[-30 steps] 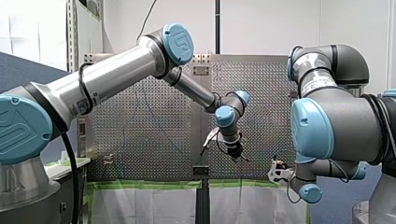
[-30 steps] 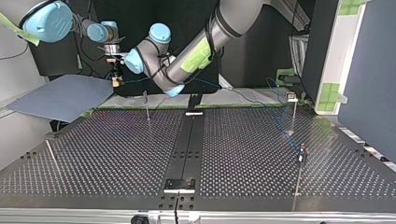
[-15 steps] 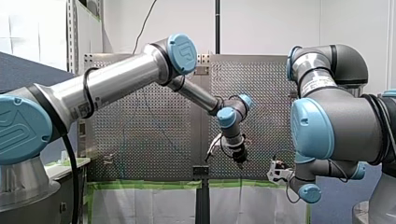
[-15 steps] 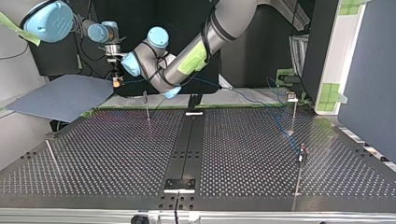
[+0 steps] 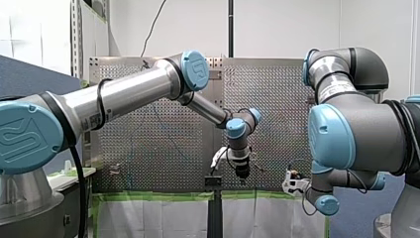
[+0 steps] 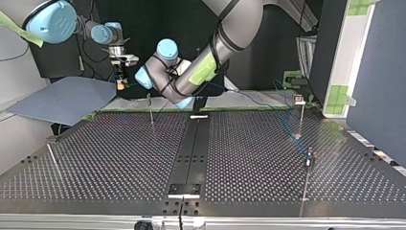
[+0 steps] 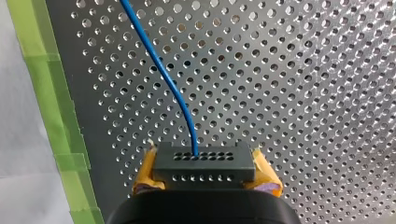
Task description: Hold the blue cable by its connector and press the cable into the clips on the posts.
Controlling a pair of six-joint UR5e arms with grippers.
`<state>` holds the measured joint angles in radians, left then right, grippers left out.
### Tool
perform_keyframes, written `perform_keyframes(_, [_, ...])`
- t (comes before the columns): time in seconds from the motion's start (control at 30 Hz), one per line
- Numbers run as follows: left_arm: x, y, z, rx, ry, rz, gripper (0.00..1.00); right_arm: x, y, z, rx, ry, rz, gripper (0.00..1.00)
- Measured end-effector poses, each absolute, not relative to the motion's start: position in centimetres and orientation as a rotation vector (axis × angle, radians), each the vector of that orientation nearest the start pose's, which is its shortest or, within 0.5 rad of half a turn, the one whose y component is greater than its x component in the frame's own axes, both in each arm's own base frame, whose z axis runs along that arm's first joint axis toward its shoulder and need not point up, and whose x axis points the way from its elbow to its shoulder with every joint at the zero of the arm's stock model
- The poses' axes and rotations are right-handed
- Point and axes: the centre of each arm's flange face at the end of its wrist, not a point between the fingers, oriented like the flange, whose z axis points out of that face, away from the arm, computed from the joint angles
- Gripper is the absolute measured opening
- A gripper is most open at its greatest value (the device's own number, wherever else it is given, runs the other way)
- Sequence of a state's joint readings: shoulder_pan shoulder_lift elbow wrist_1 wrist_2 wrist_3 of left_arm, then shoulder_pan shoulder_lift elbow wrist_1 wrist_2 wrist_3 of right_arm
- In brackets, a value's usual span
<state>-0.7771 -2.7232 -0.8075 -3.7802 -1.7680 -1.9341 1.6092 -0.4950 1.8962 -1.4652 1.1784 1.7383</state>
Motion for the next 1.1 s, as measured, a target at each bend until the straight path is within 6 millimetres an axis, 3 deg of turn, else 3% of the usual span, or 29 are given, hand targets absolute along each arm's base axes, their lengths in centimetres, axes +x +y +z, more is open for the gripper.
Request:
perform_keyframes(0.5, [44.5, -60.2, 5.9, 0.323, 2.443, -0.302, 0.98, 19.4, -53.2, -11.6, 1.429, -1.065, 1.655, 0.0])
perform_keyframes(0.97, [46.0, -59.0, 4.3, 0.286, 2.432, -0.284, 0.98, 19.8, -53.1, -11.6, 1.435, -1.059, 1.658, 0.0])
perform_keyframes(1.1, [45.8, -58.7, 2.9, 0.301, 2.455, -0.272, 0.98, 19.8, -53.1, -11.6, 1.436, -1.058, 1.658, 0.0])
